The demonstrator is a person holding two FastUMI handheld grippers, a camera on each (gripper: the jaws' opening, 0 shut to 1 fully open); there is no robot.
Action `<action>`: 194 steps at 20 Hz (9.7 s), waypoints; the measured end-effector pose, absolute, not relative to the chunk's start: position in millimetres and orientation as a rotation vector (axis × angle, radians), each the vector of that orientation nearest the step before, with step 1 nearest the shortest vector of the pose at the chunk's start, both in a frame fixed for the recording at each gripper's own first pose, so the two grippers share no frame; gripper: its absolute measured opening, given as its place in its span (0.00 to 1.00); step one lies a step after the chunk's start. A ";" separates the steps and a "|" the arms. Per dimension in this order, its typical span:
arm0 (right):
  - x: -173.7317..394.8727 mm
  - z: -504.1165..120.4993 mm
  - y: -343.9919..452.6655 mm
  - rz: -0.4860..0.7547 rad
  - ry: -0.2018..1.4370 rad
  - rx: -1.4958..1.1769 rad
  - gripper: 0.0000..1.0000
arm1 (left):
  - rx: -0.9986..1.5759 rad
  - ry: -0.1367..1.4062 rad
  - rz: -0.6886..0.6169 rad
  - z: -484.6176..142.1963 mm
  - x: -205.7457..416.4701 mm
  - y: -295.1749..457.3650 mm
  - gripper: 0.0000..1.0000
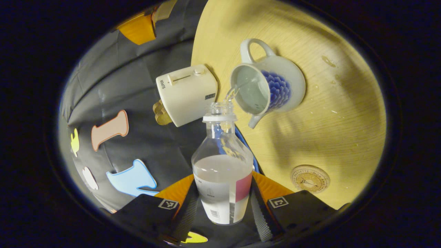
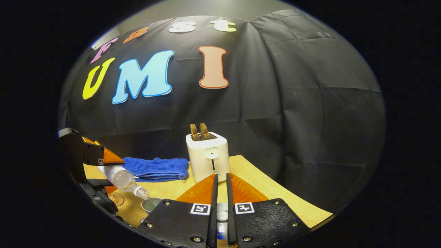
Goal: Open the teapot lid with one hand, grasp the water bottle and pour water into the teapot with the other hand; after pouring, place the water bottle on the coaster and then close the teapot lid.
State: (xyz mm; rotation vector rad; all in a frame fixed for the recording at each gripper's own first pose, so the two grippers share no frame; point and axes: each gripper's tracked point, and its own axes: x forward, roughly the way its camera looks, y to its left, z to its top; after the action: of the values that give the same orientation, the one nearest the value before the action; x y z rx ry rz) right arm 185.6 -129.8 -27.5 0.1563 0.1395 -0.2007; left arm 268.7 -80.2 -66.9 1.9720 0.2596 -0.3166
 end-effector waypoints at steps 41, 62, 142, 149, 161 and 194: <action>183.5 -25.3 -134.5 -0.193 0.136 0.195 0.12 | 2.380 0.255 -0.274 -55.5 252.8 -103.9 0.85; 180.3 -23.7 -142.5 -0.233 0.133 0.186 0.12 | 1.702 0.294 -0.271 -77.4 239.3 -32.3 0.87; 251.5 -55.7 11.9 0.167 0.138 0.292 0.11 | -0.044 0.036 -0.140 -55.1 160.1 32.7 1.00; 267.6 -67.8 20.5 0.180 0.148 0.314 0.11 | -0.050 0.058 -0.160 -61.0 166.3 26.2 1.00; 271.3 -78.3 23.6 0.142 0.143 0.167 0.12 | -0.054 0.070 -0.175 -59.1 163.7 23.2 1.00; 51.8 5.7 20.7 0.070 0.007 0.050 0.96 | -0.002 -0.048 -0.142 -13.9 71.4 8.2 1.00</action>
State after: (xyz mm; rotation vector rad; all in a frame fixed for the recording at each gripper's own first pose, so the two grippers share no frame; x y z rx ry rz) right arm 51.8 20.7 5.7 0.0504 0.0071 0.0703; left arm 71.4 8.2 -13.9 -0.0023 -0.0478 -0.1423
